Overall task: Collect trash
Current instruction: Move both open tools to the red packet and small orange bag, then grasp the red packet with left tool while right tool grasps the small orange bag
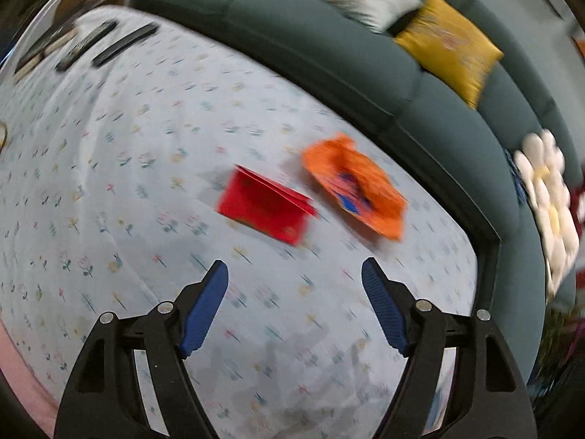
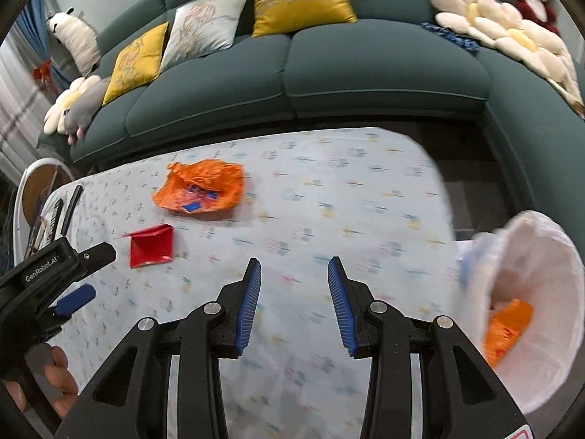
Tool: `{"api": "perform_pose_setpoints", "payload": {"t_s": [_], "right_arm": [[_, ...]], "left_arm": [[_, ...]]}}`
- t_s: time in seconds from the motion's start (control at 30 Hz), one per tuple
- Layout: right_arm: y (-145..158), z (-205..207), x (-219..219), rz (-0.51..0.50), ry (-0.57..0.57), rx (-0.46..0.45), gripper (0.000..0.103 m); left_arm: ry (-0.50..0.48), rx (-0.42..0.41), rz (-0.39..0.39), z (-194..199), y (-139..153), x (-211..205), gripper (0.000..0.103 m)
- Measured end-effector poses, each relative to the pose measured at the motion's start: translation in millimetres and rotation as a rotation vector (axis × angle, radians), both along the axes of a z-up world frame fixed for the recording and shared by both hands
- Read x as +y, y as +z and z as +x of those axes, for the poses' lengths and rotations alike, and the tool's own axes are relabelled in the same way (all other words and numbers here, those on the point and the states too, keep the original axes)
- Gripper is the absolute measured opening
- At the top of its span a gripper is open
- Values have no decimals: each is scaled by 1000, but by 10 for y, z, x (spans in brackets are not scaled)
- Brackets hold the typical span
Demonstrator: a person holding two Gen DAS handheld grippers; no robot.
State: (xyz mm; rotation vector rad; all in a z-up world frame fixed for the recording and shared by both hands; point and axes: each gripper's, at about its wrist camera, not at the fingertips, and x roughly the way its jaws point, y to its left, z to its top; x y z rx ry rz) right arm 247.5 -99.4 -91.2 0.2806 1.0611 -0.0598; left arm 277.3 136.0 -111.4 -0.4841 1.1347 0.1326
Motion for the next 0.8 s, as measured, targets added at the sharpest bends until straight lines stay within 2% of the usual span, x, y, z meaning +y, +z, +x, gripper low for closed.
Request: {"api": "perform_pose_setpoints", "payload": {"t_s": [0.13, 0.27, 0.37, 0.57, 0.67, 0.7, 0.77, 0.8], "right_arm": [[-139, 382, 237, 23, 13, 22, 38], [-302, 740, 373, 60, 2, 51, 38], [-408, 941, 453, 61, -5, 68, 38], [-620, 1265, 556, 66, -24, 96, 38], [-728, 1345, 621, 54, -18, 115, 38], [-765, 1356, 638, 52, -12, 125, 37], [-812, 1353, 655, 57, -5, 136, 27], [-837, 1343, 660, 57, -1, 144, 18]], "left_arm": [[93, 58, -62, 291, -176, 251, 72], [144, 111, -125, 529, -366, 358, 71], [186, 156, -160, 666, -514, 416, 65], [227, 226, -220, 777, -740, 487, 50], [236, 243, -254, 751, -827, 491, 35], [236, 240, -265, 738, -844, 489, 26], [216, 231, -271, 729, -848, 466, 20], [208, 223, -262, 716, -839, 454, 18]]}}
